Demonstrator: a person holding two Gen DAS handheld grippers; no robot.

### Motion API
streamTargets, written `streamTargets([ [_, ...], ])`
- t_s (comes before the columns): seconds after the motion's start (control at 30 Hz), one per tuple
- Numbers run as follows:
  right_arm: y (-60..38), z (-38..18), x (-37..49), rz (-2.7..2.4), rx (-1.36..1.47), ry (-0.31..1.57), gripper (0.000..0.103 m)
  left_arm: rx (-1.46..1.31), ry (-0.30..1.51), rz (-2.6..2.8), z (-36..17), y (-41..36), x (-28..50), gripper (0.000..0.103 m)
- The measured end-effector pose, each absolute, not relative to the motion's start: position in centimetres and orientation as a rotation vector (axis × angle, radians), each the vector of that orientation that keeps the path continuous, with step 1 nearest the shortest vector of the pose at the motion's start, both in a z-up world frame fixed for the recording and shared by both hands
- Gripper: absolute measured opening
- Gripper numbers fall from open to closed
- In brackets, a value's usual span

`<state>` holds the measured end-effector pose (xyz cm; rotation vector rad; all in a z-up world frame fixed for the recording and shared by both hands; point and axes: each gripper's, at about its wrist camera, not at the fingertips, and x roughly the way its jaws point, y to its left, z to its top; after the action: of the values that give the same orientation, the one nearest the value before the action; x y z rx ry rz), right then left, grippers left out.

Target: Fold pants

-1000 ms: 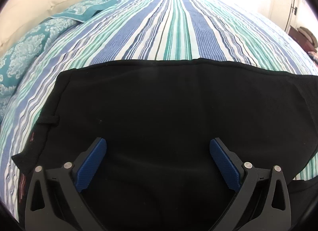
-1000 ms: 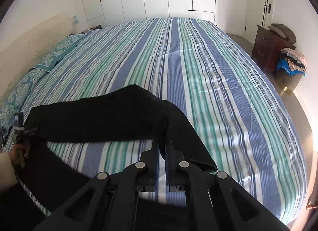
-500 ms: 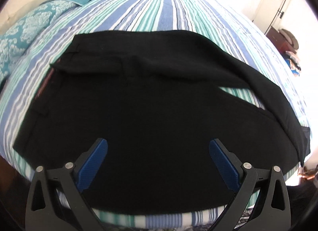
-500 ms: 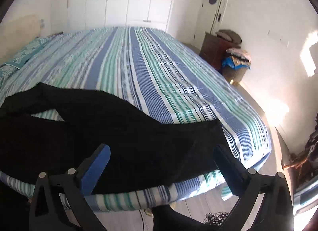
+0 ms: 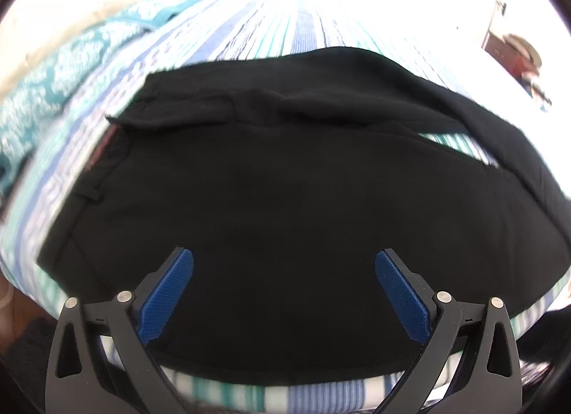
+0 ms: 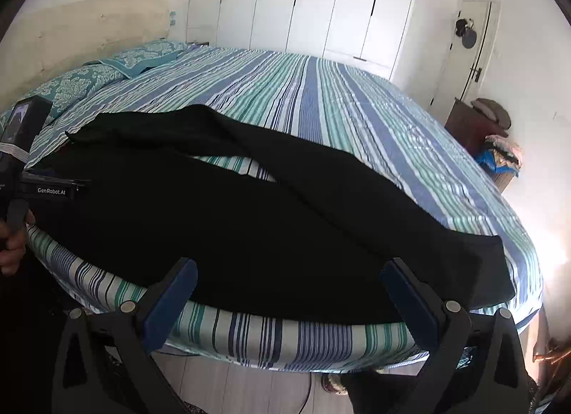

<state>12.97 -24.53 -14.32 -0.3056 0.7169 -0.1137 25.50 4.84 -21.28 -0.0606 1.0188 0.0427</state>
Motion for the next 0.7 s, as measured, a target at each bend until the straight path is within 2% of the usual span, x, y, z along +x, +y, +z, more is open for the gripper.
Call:
streamTargets([
  [0.13, -24.7, -14.9, 13.7, -0.095, -0.254, 0.796, 0.103, -0.115, 0.980, 0.078, -21.8, 6.2, 25.6, 0.102],
  [0.3, -26.0, -13.1, 13.0, 0.104, -0.105, 0.680, 0.103, -0.082, 0.929, 0.132, -22.3, 6.5, 25.8, 0.102],
  [0.43, -28.0, -16.1, 14.3, 0.093, 0.030, 0.898, 0.103, -0.011, 0.948, 0.167, -23.2, 6.0, 26.2, 0.102],
  [0.6, -32.3, -14.2, 12.9, -0.004, 0.177, 0.782, 0.103, -0.032, 1.008, 0.131, -24.2, 5.9, 26.2, 0.102],
  [0.7, -37.5, -13.6, 11.6, -0.051, 0.444, 0.713, 0.103, -0.050, 1.015, 0.127, -24.3, 6.0, 26.3, 0.102],
])
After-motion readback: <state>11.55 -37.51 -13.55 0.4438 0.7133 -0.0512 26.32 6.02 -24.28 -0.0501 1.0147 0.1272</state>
